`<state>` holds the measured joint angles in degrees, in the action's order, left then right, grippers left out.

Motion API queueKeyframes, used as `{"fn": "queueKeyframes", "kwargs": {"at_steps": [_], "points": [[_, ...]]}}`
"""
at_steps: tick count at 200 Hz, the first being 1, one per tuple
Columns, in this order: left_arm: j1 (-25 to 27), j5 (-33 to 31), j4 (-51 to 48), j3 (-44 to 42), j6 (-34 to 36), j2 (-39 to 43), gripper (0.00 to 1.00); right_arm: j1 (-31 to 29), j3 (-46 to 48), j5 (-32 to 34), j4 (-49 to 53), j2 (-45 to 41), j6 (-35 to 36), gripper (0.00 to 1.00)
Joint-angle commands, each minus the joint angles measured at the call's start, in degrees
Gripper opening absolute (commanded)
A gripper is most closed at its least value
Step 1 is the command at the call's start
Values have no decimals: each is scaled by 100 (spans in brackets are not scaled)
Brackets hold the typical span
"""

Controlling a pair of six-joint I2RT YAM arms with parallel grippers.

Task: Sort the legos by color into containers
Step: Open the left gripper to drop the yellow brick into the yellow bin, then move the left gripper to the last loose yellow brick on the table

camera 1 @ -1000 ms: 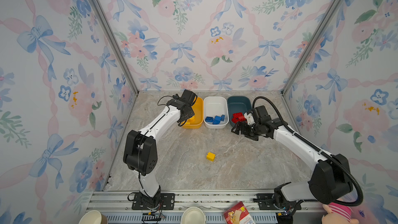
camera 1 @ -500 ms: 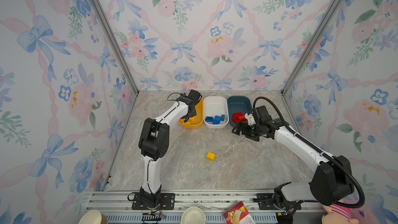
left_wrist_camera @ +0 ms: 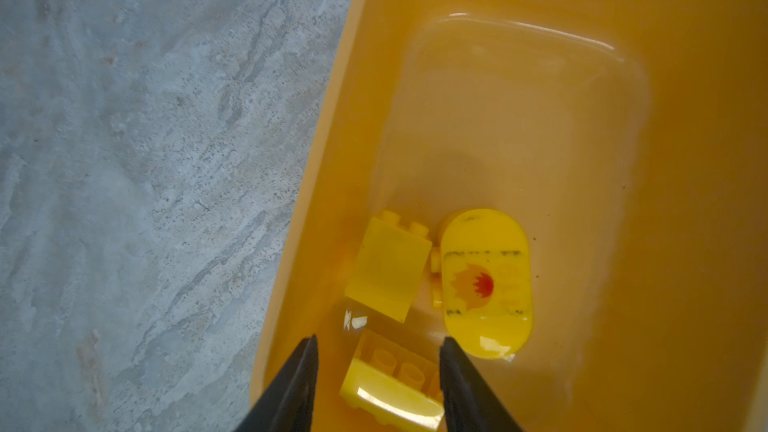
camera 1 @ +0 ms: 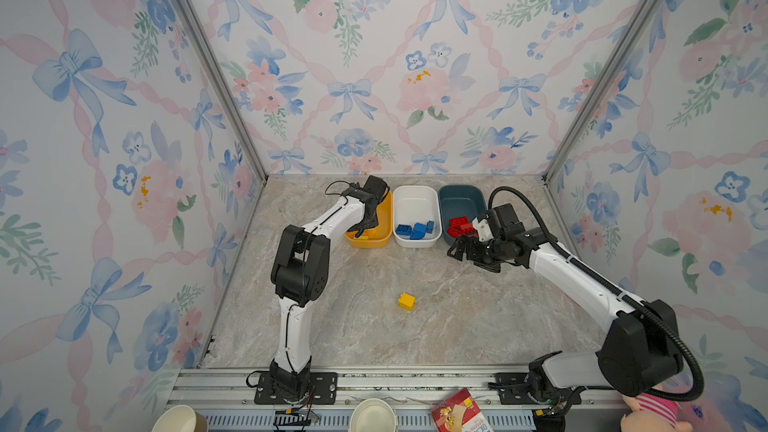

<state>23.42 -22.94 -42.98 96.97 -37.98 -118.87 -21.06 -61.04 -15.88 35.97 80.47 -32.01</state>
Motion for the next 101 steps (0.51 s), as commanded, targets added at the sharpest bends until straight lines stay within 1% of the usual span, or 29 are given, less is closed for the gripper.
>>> {"fn": "queueKeyframes", "kwargs": {"at_steps": [1,42,101], "points": [[-45,74,9,-123,-66,315,50,-25,-120,28,94,13,-17,97],[23,279,99,-392,-62,678,52,-43,-104,45,90,9,-12,97],[314,608,278,-1214,68,1524,59,-78,-73,76,107,-13,-7,97]]}}
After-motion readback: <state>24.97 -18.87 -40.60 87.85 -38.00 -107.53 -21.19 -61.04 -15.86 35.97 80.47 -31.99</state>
